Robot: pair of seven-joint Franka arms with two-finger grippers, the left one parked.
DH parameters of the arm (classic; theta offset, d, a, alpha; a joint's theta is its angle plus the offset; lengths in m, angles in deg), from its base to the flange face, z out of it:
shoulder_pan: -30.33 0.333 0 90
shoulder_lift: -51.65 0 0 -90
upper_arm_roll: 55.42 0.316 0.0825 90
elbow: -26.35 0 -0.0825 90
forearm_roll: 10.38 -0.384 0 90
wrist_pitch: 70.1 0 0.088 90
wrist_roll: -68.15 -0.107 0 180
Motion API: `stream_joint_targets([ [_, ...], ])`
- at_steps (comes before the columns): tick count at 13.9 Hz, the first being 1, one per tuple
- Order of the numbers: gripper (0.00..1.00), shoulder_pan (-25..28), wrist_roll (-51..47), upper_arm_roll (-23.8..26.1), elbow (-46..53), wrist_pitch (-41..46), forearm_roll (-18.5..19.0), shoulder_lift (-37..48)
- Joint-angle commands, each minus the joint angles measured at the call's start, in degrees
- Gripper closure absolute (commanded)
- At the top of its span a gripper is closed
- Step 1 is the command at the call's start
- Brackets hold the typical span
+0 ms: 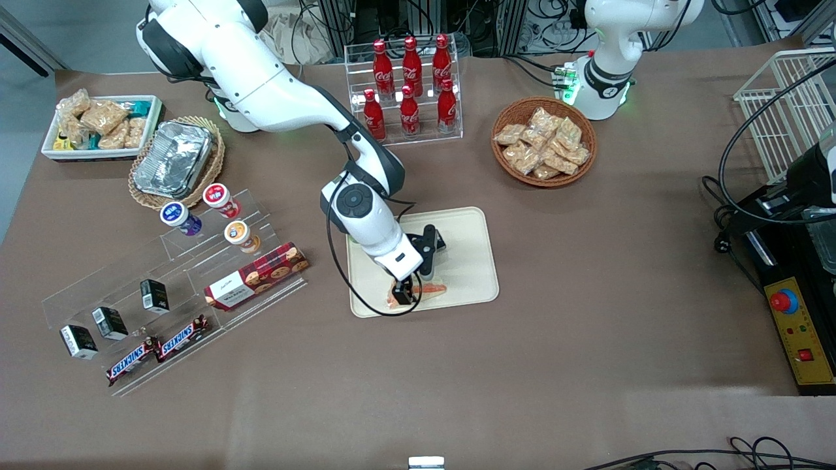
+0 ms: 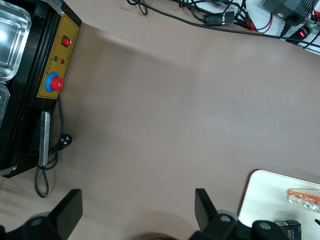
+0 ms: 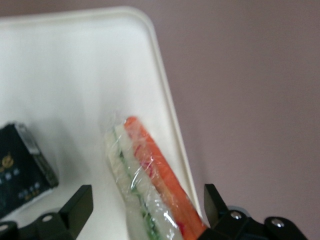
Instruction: Place sandwich on tray
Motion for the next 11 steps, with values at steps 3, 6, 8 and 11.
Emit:
stream_joint_targets([
  [3, 0.01, -2.34, 0.03, -0.59, -1.27, 2.23, -5.20, 8.28],
  [6, 0.01, -6.39, -2.94, -0.50, -0.49, 18.79, -5.99, 15.65],
  [8, 0.01, -9.29, -11.10, -0.67, -0.31, 27.77, -5.21, 19.61],
  [11, 0.01, -17.45, -12.10, -0.15, 2.14, 39.48, -3.10, 22.17],
])
